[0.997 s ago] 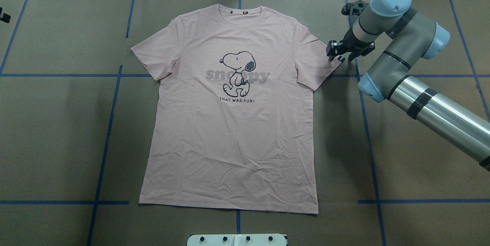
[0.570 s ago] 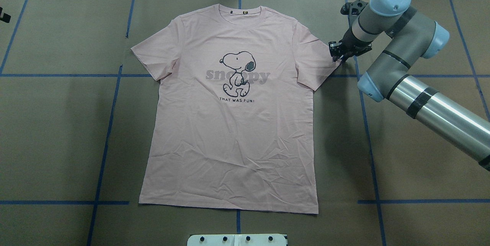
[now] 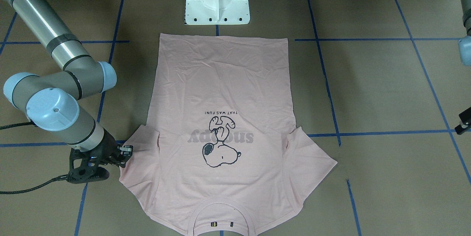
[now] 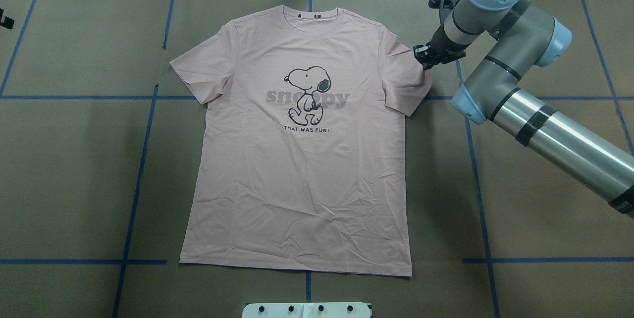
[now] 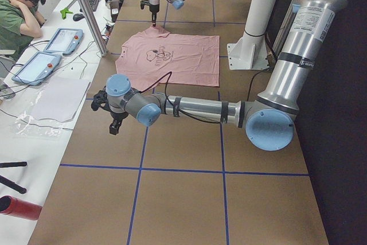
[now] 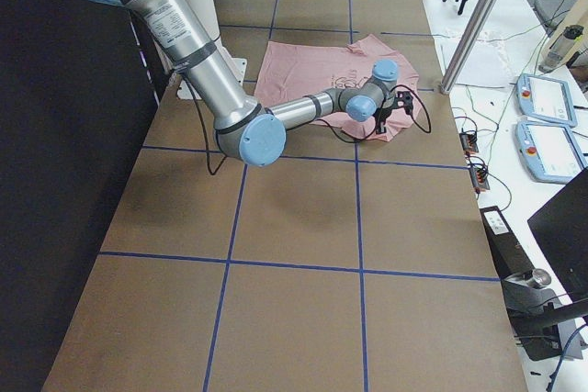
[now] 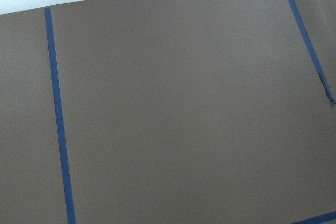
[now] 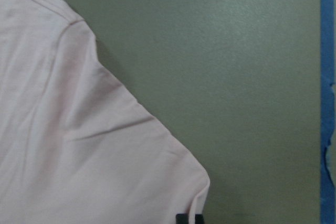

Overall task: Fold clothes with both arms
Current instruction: 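Grasp the sleeve with the right gripper and fold it toward the collar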

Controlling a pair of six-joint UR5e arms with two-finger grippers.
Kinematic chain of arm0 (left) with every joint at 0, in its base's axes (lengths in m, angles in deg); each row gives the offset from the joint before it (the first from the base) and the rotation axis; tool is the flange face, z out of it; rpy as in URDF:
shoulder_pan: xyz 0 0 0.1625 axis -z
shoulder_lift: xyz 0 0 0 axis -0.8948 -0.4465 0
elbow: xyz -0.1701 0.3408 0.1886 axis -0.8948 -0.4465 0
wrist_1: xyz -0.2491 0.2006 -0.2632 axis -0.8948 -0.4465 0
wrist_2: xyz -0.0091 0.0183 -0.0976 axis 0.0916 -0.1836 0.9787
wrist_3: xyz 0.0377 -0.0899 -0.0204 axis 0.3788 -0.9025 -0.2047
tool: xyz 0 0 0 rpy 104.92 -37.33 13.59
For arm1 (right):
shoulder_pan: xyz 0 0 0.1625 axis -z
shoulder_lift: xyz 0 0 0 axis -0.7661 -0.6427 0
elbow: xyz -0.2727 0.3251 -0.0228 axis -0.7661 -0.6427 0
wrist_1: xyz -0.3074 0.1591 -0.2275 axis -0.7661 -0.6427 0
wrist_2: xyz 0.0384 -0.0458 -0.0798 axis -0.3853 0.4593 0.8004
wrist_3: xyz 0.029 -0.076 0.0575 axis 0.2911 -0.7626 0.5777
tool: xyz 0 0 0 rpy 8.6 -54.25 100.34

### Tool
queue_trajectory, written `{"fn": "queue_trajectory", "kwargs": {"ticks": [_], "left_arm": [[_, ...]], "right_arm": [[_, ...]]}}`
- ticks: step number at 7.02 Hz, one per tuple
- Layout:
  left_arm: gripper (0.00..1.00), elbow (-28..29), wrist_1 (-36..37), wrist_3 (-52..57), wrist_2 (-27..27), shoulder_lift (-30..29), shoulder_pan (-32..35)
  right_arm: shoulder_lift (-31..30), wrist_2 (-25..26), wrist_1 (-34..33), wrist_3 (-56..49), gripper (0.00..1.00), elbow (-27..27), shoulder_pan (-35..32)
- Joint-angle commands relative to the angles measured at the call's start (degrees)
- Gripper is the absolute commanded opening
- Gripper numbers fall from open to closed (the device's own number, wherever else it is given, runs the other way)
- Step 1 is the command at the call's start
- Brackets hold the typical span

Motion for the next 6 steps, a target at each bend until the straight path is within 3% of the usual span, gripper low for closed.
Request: {"fn": "queue_trajectory", "kwargs": {"ticks": [1, 2, 5, 6], "left_arm": [[1.00, 0.00, -0.08, 0.16, 0.00, 0.07, 0.04], [1.00, 0.00, -0.09, 0.07, 0.00, 0.16, 0.04], [1.00, 0.00, -0.09, -0.02, 0.00, 0.16, 0.04], [1.00, 0.00, -0.09, 0.07, 0.00, 0.16, 0.04]], "right_arm": [[3.66, -0.08, 0.17, 0.31, 0.00, 2.33, 2.57], [6.11, 0.53, 0.08, 1.97, 0.00, 1.90, 4.58], [17.01, 6.05, 0.17, 2.16, 0.00, -10.81, 5.48], [17.39, 8.07, 0.69, 2.16, 0.24, -11.72, 6.18]]}}
